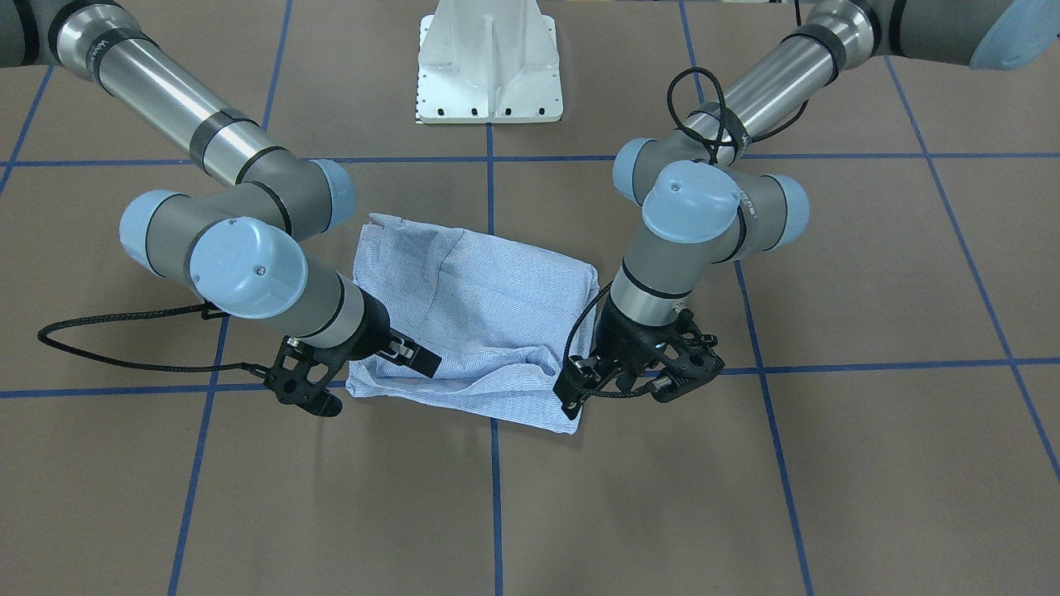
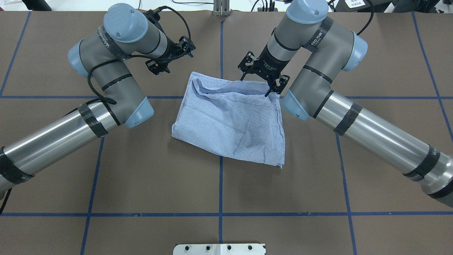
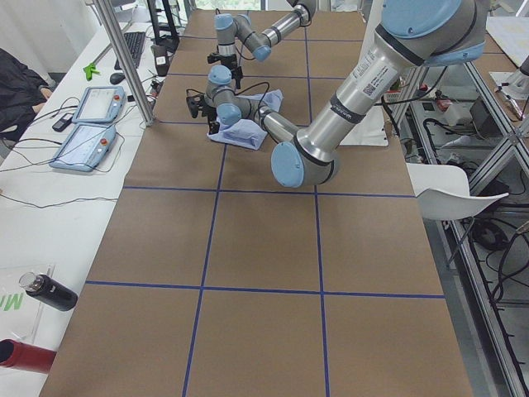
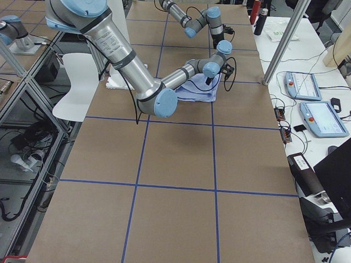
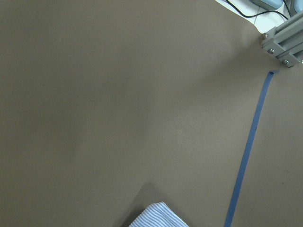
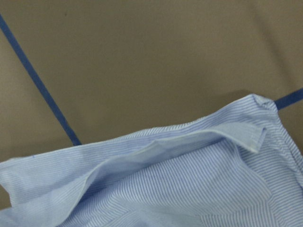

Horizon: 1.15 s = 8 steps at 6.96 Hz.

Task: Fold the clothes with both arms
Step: 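Raise the left gripper away while the right gripper presses the fold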

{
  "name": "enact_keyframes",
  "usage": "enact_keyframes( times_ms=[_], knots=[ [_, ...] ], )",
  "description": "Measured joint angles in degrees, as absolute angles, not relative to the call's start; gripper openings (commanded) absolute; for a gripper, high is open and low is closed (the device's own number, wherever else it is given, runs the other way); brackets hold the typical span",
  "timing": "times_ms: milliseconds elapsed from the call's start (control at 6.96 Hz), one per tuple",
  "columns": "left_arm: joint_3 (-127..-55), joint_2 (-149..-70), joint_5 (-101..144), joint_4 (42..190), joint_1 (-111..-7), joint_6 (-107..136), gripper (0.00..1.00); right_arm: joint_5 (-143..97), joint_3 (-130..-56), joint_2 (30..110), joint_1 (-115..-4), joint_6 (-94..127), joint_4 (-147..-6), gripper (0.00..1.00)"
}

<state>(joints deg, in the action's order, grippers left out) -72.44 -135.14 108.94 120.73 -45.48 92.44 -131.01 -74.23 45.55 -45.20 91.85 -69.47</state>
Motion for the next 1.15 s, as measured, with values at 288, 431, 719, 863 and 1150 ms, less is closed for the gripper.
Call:
enact_keyframes(
  times_ms=[288,431,719,863,1150],
  knots=[
    [-72.7,-133.4,110.9,120.6,-47.2,89.4,1.00,-124.0,-74.6,45.3,-39.0,92.2,-69.9,1.00],
    [-72.9,-132.8,111.4,120.6,-47.7,88.5,1.00,-121.9,-73.3,44.6,-37.5,91.9,-69.9,1.00],
    [-73.4,-132.4,111.7,120.2,-48.2,88.0,1.00,-118.5,-66.8,40.2,-37.1,89.6,-69.8,1.00],
    [-73.7,-132.1,111.7,120.1,-48.5,88.0,1.00,-116.4,-63.0,37.8,-37.6,88.0,-69.6,1.00],
    [-75.1,-130.7,111.7,120.0,-48.9,87.9,1.00,-114.0,-57.1,33.8,-40.2,84.4,-69.3,1.00]
  ],
)
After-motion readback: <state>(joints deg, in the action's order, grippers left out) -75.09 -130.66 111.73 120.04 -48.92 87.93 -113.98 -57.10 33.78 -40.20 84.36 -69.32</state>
